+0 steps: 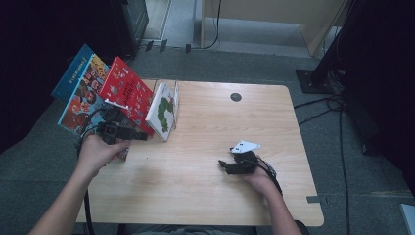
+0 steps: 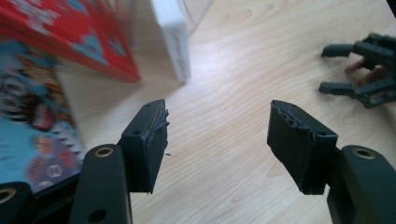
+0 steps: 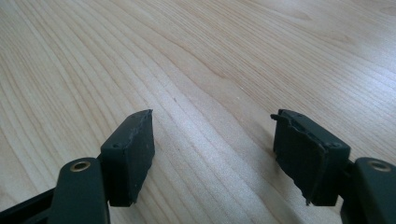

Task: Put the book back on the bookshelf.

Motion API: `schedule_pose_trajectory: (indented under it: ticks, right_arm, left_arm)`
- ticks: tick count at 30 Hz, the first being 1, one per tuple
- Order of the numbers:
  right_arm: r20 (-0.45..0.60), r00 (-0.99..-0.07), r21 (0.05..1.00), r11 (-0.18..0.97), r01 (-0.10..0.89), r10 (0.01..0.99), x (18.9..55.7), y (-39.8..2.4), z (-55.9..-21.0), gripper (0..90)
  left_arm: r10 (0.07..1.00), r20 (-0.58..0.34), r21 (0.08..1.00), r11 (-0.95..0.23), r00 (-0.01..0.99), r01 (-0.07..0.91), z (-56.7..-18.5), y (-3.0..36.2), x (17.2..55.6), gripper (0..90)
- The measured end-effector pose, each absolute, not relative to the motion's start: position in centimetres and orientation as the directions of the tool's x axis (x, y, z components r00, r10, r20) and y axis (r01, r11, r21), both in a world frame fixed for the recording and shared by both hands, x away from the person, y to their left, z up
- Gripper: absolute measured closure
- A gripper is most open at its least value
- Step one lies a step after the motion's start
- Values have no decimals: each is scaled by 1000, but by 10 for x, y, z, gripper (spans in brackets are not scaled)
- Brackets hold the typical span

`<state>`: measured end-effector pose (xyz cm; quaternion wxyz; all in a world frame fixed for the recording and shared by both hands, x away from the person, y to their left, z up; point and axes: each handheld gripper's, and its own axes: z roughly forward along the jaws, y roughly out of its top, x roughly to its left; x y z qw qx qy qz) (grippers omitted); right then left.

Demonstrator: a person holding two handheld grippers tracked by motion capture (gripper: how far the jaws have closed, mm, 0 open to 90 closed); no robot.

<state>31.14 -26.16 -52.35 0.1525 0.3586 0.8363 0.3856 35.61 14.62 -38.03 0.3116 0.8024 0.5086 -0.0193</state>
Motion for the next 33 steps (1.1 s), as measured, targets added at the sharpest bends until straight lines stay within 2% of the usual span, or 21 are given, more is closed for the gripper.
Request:
schedule_pose_trajectory:
  ticks: [12,16,22,26,33]
  right_arm:
    - [20,-699,754,448,480,715,311,-261,-524,285]
    - [20,-699,754,449,480,714,311,-261,-523,284]
    - [18,-700,754,450,478,714,311,-261,-524,284]
    - [17,-700,754,450,478,714,311,-261,-524,284]
    - [19,-699,754,449,480,715,311,-261,-524,284]
  left_arm:
    - [785,-332,456,-351,522,818,-444,118,346,381]
    - [781,-355,445,-343,515,827,-459,115,344,380]
    - [784,-319,443,-373,532,815,-473,110,338,377]
    - [777,-346,467,-343,526,815,-474,113,339,375]
    - [784,-339,470,-337,520,816,-483,116,338,375]
